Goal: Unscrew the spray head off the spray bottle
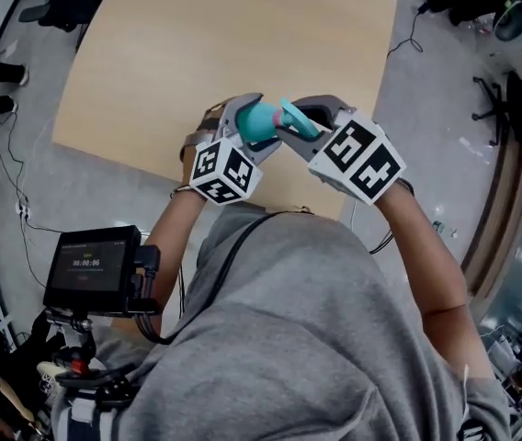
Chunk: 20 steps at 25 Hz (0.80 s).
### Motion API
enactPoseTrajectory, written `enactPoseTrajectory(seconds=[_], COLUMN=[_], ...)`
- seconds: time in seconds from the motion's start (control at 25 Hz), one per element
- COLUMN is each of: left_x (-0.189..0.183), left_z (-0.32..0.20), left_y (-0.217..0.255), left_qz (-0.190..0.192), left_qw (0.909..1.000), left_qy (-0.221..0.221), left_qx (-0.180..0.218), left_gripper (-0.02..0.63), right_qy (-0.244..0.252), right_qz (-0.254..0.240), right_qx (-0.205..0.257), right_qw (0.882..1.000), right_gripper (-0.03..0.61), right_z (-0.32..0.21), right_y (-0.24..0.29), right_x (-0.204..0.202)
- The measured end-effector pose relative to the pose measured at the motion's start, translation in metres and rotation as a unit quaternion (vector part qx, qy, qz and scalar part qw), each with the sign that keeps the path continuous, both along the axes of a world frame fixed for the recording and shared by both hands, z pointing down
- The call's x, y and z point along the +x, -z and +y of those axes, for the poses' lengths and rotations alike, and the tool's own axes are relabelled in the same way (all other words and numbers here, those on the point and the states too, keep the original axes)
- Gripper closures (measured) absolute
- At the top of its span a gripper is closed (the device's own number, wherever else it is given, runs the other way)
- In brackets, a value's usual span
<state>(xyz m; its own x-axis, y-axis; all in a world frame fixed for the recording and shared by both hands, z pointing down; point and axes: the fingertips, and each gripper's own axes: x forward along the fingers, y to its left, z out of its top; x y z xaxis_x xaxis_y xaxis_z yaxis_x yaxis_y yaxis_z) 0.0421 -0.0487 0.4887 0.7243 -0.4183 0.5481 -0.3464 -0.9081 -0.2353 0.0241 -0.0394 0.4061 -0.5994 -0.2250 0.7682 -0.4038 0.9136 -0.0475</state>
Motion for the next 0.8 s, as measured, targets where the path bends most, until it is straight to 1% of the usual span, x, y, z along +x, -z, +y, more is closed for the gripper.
enactPoseTrajectory(seconds=[0.04,0.08,0.12,0.16,0.2,0.24,0.28,0.32,0.36,0.4,0.44,0.48,0.52,0.56,0.6,0.64,0.68,0.72,0.76,0.8], left_x=[0.004,0.007,0.009,0.009,0.008,0.007,0.006,0.005,0.005,0.005,0.004,0.002,-0.003,-0.008,-0.015,-0.021,-0.026,-0.029,-0.03,-0.029], left_z=[0.011,0.024,0.036,0.045,0.049,0.051,0.05,0.048,0.043,0.036,0.026,0.014,0.0,-0.014,-0.026,-0.036,-0.044,-0.049,-0.053,-0.056], left_y=[0.003,0.006,0.008,0.008,0.007,0.006,0.005,0.005,0.006,0.008,0.01,0.01,0.009,0.008,0.008,0.008,0.009,0.012,0.014,0.016], left_qz=[0.025,0.046,0.056,0.057,0.052,0.048,0.048,0.054,0.066,0.081,0.097,0.107,0.113,0.115,0.117,0.117,0.117,0.116,0.115,0.114], left_qw=[0.9989,0.9956,0.9911,0.9871,0.9846,0.9834,0.9832,0.9838,0.9851,0.9868,0.9886,0.9902,0.9906,0.9892,0.986,0.9818,0.9778,0.9744,0.9719,0.9703], left_qy=[-0.033,-0.073,-0.111,-0.14,-0.158,-0.167,-0.167,-0.16,-0.145,-0.12,-0.085,-0.043,0.004,0.051,0.095,0.133,0.163,0.184,0.2,0.209], left_qx=[-0.021,-0.037,-0.046,-0.051,-0.053,-0.055,-0.057,-0.06,-0.066,-0.073,-0.078,-0.079,-0.077,-0.074,-0.071,-0.067,-0.062,-0.055,-0.049,-0.044], left_gripper=[0.233,0.233,0.233,0.233,0.233,0.233,0.233,0.233,0.233,0.233,0.233,0.232,0.232,0.232,0.232,0.232,0.232,0.232,0.232,0.232], right_qy=[0.086,0.19,0.299,0.393,0.465,0.516,0.546,0.556,0.549,0.524,0.48,0.417,0.334,0.232,0.12,0.011,-0.075,-0.128,-0.155,-0.167], right_qz=[0.021,0.043,0.071,0.104,0.138,0.165,0.184,0.193,0.195,0.187,0.166,0.129,0.076,0.012,-0.058,-0.121,-0.163,-0.181,-0.181,-0.174], right_qx=[0.04,0.089,0.141,0.192,0.24,0.285,0.32,0.341,0.349,0.35,0.349,0.343,0.33,0.307,0.27,0.22,0.172,0.137,0.118,0.112], right_qw=[0.995,0.977,0.941,0.893,0.841,0.79,0.752,0.733,0.734,0.753,0.788,0.832,0.88,0.923,0.954,0.968,0.969,0.965,0.964,0.964], right_gripper=[0.446,0.446,0.446,0.446,0.446,0.445,0.445,0.445,0.445,0.439,0.409,0.345,0.311,0.305,0.305,0.305,0.305,0.305,0.305,0.305], right_z=[0.012,0.026,0.04,0.05,0.055,0.057,0.056,0.054,0.049,0.042,0.032,0.019,0.005,-0.012,-0.027,-0.038,-0.044,-0.045,-0.044,-0.043], right_y=[0.004,0.006,0.007,0.005,0.002,-0.001,-0.003,-0.004,-0.004,-0.001,0.006,0.018,0.034,0.053,0.069,0.078,0.078,0.071,0.06,0.049], right_x=[-0.004,-0.008,-0.009,-0.007,-0.004,-0.002,-0.002,-0.001,-0.002,-0.003,-0.005,-0.008,-0.01,-0.008,-0.004,0.002,0.008,0.01,0.009,0.005])
